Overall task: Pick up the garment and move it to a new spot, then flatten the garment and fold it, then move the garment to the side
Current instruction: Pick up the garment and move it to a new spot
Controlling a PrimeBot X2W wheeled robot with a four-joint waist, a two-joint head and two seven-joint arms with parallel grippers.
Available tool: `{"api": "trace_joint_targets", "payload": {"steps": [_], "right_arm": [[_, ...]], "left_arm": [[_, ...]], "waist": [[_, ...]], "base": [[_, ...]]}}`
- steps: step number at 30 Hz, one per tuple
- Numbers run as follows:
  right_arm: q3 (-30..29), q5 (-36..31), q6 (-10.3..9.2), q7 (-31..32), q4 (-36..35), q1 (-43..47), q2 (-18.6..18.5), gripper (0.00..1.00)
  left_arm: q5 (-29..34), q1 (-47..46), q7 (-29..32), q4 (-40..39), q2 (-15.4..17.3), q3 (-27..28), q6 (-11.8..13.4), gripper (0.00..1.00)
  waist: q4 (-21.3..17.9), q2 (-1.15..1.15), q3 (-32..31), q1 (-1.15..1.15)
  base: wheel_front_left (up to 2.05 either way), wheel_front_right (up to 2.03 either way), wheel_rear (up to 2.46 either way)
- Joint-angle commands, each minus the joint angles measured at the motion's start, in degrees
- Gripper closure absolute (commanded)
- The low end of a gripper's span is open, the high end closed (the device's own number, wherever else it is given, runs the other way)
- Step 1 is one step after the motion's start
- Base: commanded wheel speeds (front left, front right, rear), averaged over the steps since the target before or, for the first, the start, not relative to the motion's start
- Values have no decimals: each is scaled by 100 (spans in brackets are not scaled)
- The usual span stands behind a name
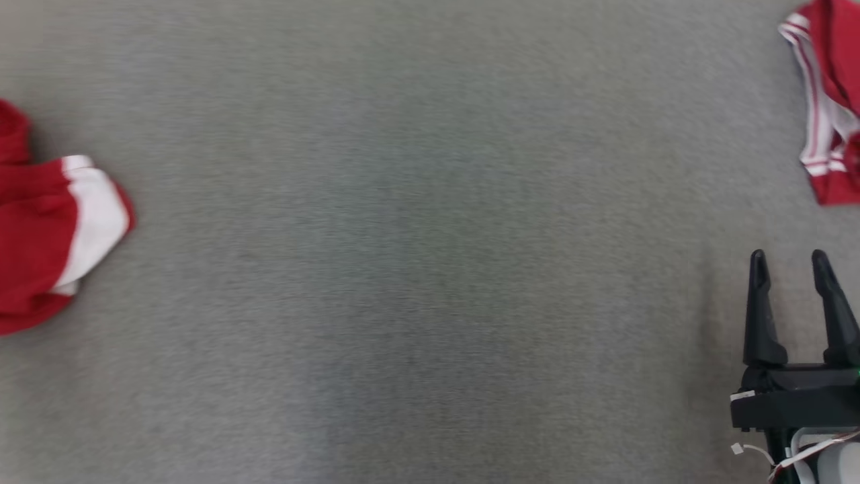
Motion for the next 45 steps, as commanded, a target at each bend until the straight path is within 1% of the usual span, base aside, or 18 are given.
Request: {"api": "trace_joint_targets", "payload": {"steps": [1,3,7,11,16,18,19,20,21,22,23,29,32,35,37,39,40,45], "right_arm": [[-46,-22,-16,-22,-54,-44,7,0],[-97,-3,-16,-25,-95,-25,-14,0],[-127,10,-17,-21,-151,10,-23,0],[-133,-19,-17,19,-174,19,-29,0],[-112,-59,-17,80,-254,-1,-54,0],[-111,-58,-17,95,-283,-1,-70,0],[-104,-64,-17,109,-297,3,-78,0],[-98,-71,-17,123,-304,7,-80,0],[-92,-73,-17,132,-312,7,-85,0],[-91,-71,-17,136,-316,8,-90,0],[-89,-73,-17,141,-315,11,-93,0],[-73,-14,-17,123,-228,76,-59,0],[1,0,-17,95,-151,66,-8,0],[61,61,-17,47,-18,8,16,0],[100,104,-17,14,98,-11,47,0],[115,120,-17,-14,208,-2,84,0],[115,120,-17,-14,208,-2,84,0],[222,203,-17,-100,493,-11,175,0]], "left_arm": [[-120,-99,113,235,117,32,-32,0],[-143,-156,243,600,249,-55,-13,0],[-314,-209,640,1372,359,-150,-20,0],[-480,-203,1118,1996,333,-310,-22,0],[-773,-102,1681,2605,249,-462,-20,0],[-786,-46,1945,2830,201,-558,-18,0],[-819,-33,1979,2895,198,-592,-19,0],[-841,-40,1962,2942,222,-603,-18,4],[-830,-49,1909,2982,244,-628,-18,63],[-810,-60,1817,2999,280,-638,-16,89],[-800,-81,1712,3000,321,-640,-16,100],[-754,-358,1061,2898,424,-753,-20,100],[-892,-537,736,2726,423,-780,-20,100],[-937,-618,471,2550,465,-925,-20,100],[-1083,-708,352,2365,415,-988,-22,100],[-1122,-771,265,2128,437,-1169,-22,100],[-1122,-771,265,2128,437,-1169,-22,100],[-1229,-924,243,1399,435,-1561,-22,100]], "waist": [[-629,-1,527,-2],[-682,-1,565,-2],[-717,-1,588,-2],[-698,-1,588,-2],[-643,-1,583,-2],[-625,-1,569,-2],[-619,-1,565,-2],[-613,-1,558,-2],[-611,-1,551,-2],[-607,-1,542,-2],[-602,-1,530,-2],[-519,-1,360,-2],[-475,-1,226,-2],[-443,-1,61,-2],[-435,-1,-75,-2],[-434,-1,-214,-2],[-434,-1,-214,-2],[-532,-1,-554,-2]], "base": [[0,0,0],[0,0,0],[0,0,0],[0,0,0],[0,0,0],[0,0,0],[0,0,0],[0,0,0],[0,0,0],[0,0,0],[0,0,0],[0,0,0],[0,0,0],[0,0,0],[0,0,0],[0,0,0],[0,0,0],[0,0,0]]}}
